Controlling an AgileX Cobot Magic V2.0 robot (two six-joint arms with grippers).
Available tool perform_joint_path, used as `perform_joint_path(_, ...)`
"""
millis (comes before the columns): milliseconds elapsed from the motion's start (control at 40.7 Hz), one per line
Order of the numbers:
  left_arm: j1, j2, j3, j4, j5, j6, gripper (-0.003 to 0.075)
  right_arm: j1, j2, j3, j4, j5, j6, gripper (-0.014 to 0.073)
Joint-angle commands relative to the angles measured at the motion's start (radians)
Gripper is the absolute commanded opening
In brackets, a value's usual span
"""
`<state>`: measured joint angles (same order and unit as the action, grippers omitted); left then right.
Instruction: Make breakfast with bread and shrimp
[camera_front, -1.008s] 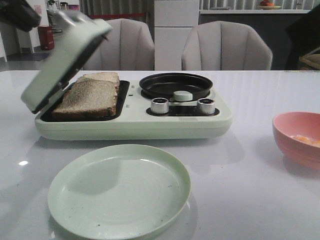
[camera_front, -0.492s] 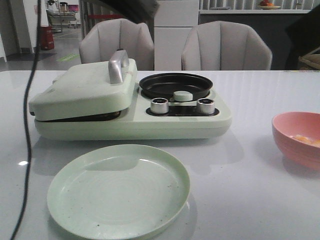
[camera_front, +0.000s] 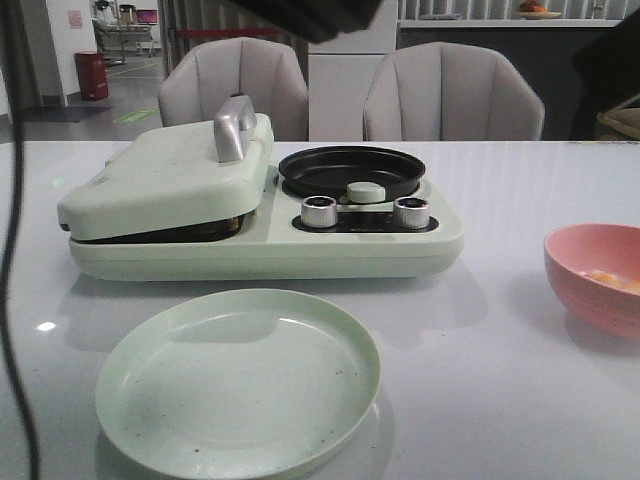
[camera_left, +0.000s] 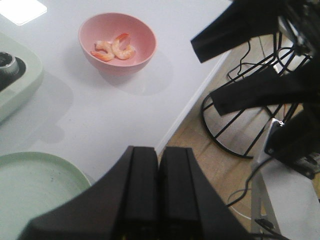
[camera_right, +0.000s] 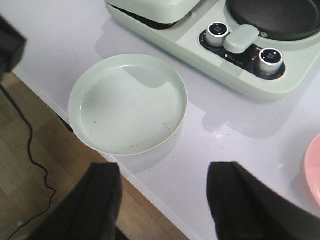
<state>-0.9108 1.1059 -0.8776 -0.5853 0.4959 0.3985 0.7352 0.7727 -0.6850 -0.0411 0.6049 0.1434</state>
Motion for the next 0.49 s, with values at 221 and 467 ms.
perform_joint_path(221, -0.008, -0.291, 0.191, 0.349, -0.042, -0.362, 0.0103, 0.000, -0.007, -0.028, -0.001, -0.079, -0.001, 0.0489)
perform_joint_path(467, -0.008, -0.398, 0.195, 0.649, 0.055, -0.531, 0.0101, 0.000, -0.006, -0.028, -0.001, -0.085, -0.001, 0.0489)
